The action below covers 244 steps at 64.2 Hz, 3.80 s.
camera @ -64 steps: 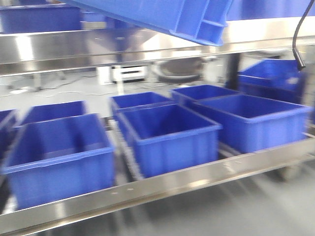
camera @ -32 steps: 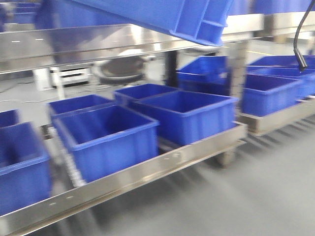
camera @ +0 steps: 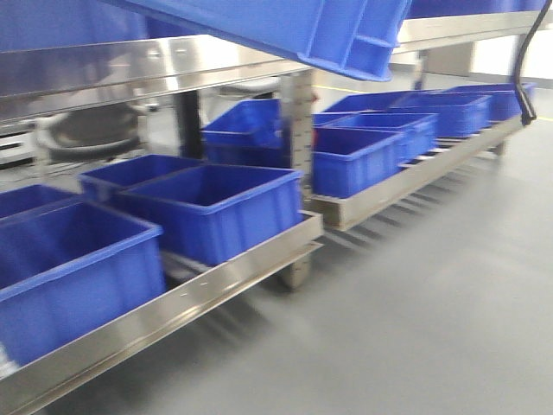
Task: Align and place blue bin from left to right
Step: 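Turn the base away from the rack while holding the bin aloft, then drive across the floor carrying the bin in both grippers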
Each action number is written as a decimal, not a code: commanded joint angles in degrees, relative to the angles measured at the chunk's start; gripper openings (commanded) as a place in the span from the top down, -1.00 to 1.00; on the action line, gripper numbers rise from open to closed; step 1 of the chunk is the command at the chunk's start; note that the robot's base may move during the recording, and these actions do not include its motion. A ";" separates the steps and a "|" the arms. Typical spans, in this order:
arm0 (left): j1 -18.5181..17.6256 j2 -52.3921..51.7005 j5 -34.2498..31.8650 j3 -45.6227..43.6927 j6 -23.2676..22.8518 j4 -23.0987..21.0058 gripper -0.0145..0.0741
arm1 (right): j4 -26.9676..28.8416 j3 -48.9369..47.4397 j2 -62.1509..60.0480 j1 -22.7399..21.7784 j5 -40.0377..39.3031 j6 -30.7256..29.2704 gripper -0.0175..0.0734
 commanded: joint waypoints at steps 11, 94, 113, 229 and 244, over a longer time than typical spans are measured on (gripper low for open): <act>-0.52 -0.87 -5.88 -0.74 1.04 -3.11 0.92 | 3.01 -0.68 -1.39 0.52 -4.79 -2.09 0.95; -0.52 -0.87 -5.88 -0.74 1.04 -3.11 0.92 | 3.01 -0.68 -1.39 0.52 -4.79 -2.09 0.95; -0.52 -0.87 -5.88 -0.74 1.04 -3.11 0.92 | 3.01 -0.68 -1.39 0.52 -4.79 -2.09 0.95; -0.52 -0.87 -5.88 -0.74 1.04 -3.11 0.92 | 3.01 -0.68 -1.39 0.52 -4.79 -2.09 0.95; -0.52 -0.87 -5.88 -0.74 1.04 -3.11 0.92 | 3.01 -0.68 -1.39 0.52 -4.79 -2.09 0.95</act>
